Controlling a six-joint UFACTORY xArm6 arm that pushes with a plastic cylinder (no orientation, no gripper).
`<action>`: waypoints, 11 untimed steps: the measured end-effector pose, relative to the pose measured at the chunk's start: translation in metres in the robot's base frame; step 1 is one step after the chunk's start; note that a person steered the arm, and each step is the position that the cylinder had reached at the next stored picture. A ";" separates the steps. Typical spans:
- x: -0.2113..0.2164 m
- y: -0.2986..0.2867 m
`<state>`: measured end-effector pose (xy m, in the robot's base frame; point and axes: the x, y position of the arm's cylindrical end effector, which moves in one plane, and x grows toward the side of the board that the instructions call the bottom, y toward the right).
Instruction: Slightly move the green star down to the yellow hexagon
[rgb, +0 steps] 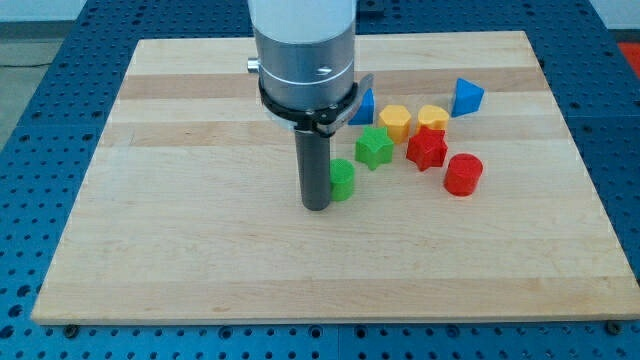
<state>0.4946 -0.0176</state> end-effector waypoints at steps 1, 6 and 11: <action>-0.002 0.011; -0.017 -0.084; -0.080 -0.084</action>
<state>0.4150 -0.1013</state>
